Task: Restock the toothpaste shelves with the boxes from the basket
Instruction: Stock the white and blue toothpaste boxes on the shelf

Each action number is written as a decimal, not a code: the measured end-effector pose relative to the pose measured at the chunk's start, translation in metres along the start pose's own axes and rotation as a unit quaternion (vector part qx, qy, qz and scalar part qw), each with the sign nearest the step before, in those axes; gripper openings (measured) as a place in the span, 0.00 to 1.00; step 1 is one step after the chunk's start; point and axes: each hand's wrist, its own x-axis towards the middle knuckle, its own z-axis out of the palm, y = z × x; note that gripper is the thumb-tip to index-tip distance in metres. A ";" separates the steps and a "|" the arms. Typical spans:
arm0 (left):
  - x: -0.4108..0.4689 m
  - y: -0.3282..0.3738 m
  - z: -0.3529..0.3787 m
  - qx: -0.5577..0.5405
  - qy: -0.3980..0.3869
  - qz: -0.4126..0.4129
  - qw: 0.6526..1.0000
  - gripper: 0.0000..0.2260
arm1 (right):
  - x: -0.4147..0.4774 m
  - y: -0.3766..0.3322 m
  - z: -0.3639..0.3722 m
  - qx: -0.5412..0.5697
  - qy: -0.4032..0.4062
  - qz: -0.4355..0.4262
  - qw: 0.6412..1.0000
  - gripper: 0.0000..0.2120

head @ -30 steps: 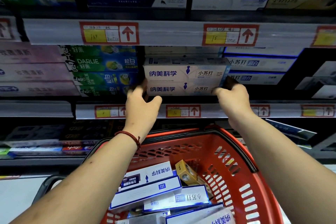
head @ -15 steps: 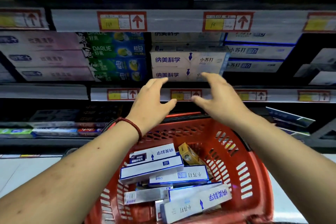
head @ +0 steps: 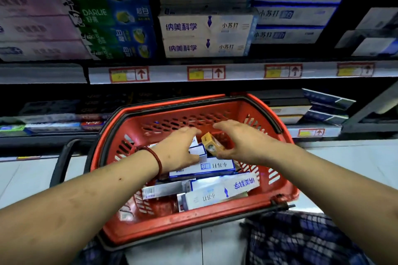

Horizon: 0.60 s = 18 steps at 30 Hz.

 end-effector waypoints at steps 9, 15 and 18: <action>-0.006 0.000 0.066 0.099 -0.266 -0.002 0.959 0.34 | 0.001 0.032 0.054 -0.127 -0.253 0.039 0.958 0.34; 0.000 -0.006 0.084 0.116 -0.333 -0.022 0.935 0.30 | 0.004 0.033 0.085 -0.186 -0.318 0.004 0.930 0.34; 0.005 -0.011 0.085 0.101 -0.351 -0.036 0.930 0.36 | 0.009 0.032 0.094 -0.236 -0.323 -0.025 0.916 0.30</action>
